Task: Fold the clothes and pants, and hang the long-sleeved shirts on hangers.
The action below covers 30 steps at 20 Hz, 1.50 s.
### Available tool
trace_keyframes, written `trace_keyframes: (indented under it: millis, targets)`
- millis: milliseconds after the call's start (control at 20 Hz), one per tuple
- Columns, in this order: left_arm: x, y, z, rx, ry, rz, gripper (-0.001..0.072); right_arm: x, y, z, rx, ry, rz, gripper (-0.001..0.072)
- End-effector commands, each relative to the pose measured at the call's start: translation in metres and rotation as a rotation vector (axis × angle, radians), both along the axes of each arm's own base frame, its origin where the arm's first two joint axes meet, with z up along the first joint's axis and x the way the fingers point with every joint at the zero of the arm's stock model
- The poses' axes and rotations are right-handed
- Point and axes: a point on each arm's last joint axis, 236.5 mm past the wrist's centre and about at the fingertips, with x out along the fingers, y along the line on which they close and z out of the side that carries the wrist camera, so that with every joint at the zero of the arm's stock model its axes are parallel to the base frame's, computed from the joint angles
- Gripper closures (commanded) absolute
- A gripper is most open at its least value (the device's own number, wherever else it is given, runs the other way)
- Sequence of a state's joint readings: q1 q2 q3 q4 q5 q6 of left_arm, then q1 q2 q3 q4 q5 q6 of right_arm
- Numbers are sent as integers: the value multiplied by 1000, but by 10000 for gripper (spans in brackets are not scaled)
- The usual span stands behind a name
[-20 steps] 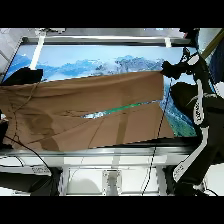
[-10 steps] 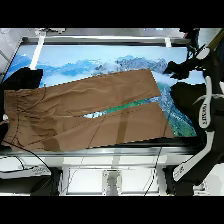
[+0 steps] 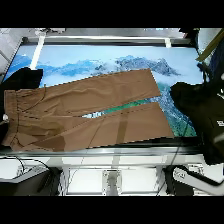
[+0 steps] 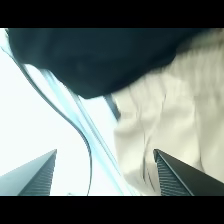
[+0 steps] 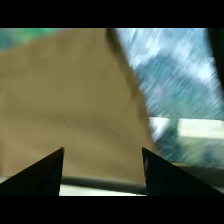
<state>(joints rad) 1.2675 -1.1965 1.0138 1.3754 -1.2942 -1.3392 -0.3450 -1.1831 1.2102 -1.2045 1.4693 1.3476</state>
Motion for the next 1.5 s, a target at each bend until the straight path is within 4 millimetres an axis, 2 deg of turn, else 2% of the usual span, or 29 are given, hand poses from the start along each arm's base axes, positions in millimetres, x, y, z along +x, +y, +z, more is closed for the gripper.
trace_keyframes:
  millis: [0,200,450,550,650,800,900,1000,1150,1200,1250,1300,1400,1450]
  targets:
    - [-6,-28,-37,-144,-64,-22,22,-43,34,0,119,-101,-57,188]
    - [19,-30,-53,-203,-167,-64,22,-42,59,37,201,-223,-52,188]
    - [23,-5,-66,-119,-172,-43,29,-39,62,65,199,-301,-61,189]
    - [23,1,-72,-107,-172,-39,111,-39,62,69,196,-312,-62,188]
    - [28,-3,-80,-147,-186,-29,112,-39,61,69,192,-316,-64,188]
    - [47,-7,-81,-185,-271,-17,125,-35,59,72,192,-331,-87,189]
    - [63,-4,-73,-172,-350,-29,245,-35,59,72,192,-331,-89,189]
    - [74,0,-66,-162,-407,-9,245,-35,58,72,187,-333,-91,188]
    - [75,-6,-72,-181,-387,-31,246,-31,55,73,181,-349,-100,188]
    - [76,-9,-74,-188,-380,-45,322,-31,55,73,180,-349,-100,189]
    - [78,-10,-74,-187,-379,-52,499,-31,55,73,179,-348,-100,189]
    - [80,-11,-73,-188,-379,-57,590,-32,53,72,168,-345,-100,189]
    - [81,-14,-73,-199,-381,-64,674,-37,35,74,70,-330,-103,189]
    - [81,-16,-73,-203,-381,-66,674,-42,20,77,6,-318,-113,188]
